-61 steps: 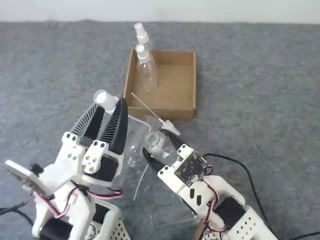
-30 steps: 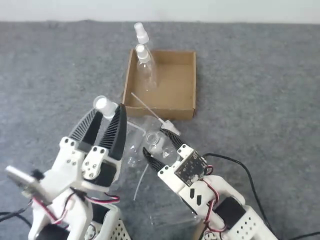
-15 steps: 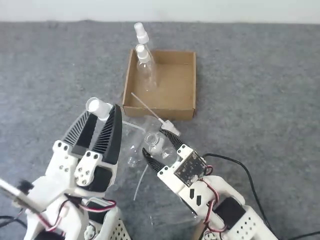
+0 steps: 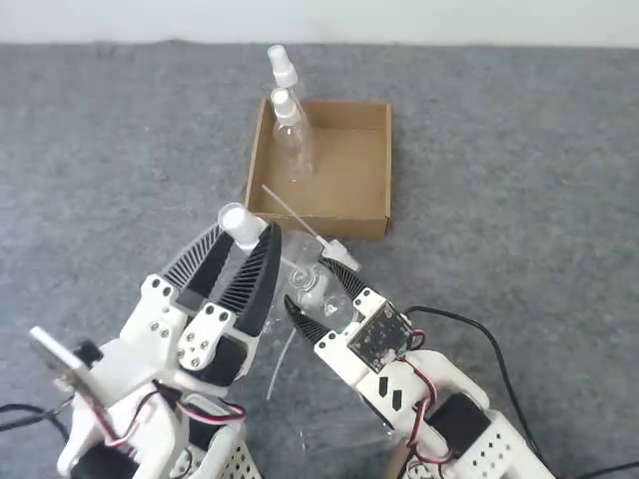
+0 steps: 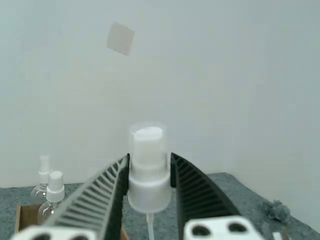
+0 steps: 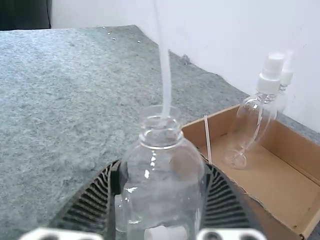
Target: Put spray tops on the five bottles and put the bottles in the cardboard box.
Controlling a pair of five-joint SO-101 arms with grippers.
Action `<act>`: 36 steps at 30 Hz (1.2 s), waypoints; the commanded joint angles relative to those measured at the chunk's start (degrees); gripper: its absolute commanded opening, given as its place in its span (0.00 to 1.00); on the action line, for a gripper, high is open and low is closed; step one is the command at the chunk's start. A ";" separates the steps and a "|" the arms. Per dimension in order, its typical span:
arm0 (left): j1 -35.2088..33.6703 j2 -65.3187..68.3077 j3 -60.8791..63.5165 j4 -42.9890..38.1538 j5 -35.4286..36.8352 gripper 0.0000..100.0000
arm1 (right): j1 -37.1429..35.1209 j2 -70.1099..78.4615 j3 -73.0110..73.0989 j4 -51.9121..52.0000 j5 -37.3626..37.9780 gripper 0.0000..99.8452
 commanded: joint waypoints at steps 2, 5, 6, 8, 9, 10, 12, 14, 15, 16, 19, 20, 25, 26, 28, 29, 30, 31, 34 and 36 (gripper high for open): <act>-0.44 -1.14 -0.48 -1.49 -0.62 0.01 | -0.22 -0.40 1.41 0.04 0.97 0.07; -4.48 -1.14 -0.40 -1.32 -0.44 0.01 | -0.13 -0.66 1.41 0.04 1.05 0.07; -5.54 -1.14 -0.40 -0.62 -0.44 0.01 | -0.04 -0.75 1.41 0.04 1.05 0.07; -6.24 -1.14 -0.31 1.05 -0.44 0.01 | -0.04 -0.84 1.41 0.04 1.05 0.07; -6.24 -1.14 -0.13 1.49 -0.53 0.01 | -0.04 -0.84 1.41 0.04 1.05 0.07; -6.24 -1.14 0.04 1.93 -0.53 0.01 | -0.04 -0.84 1.41 0.04 1.05 0.07; -6.24 -1.14 0.48 2.37 -0.53 0.01 | -0.04 -0.84 1.41 0.04 1.14 0.07; -6.24 -1.14 1.54 2.20 -0.53 0.01 | -0.04 -0.84 1.41 0.04 1.23 0.07; -6.24 -1.14 2.15 2.20 -0.53 0.01 | -0.04 -0.84 1.41 0.04 1.32 0.07; -6.24 -1.14 2.77 2.20 -0.53 0.01 | -0.04 -0.84 1.41 0.04 1.32 0.07; -6.24 -1.14 4.35 2.20 -0.53 0.01 | -0.04 -0.92 1.41 0.04 1.41 0.07; -6.24 -1.14 4.97 2.20 -0.53 0.01 | -0.04 -0.92 1.41 -0.04 1.41 0.07; -6.15 -1.14 7.16 2.11 -0.53 0.01 | -0.04 -0.92 1.41 -0.57 1.41 0.07; -6.15 -1.14 7.25 2.11 -0.53 0.01 | -0.04 -0.92 1.41 -0.66 1.41 0.07; -6.15 -1.14 7.69 2.11 -0.53 0.01 | -0.04 -0.92 1.14 -0.66 1.41 0.07; -6.07 -1.14 7.87 2.11 -0.53 0.01 | -0.04 -0.92 0.97 -0.75 1.41 0.07; -5.45 -1.05 8.40 2.11 -0.53 0.01 | -0.04 -0.92 0.88 -1.19 1.41 0.07; -4.22 -1.05 9.01 2.11 -0.62 0.01 | -0.04 -0.92 1.23 -2.51 1.41 0.07; -0.26 -1.05 11.38 0.44 -3.25 0.01 | -0.04 -0.92 1.32 -4.88 1.14 0.07; 1.85 -1.05 13.49 -1.14 -4.66 0.01 | -0.04 -0.92 1.32 -5.41 1.05 0.07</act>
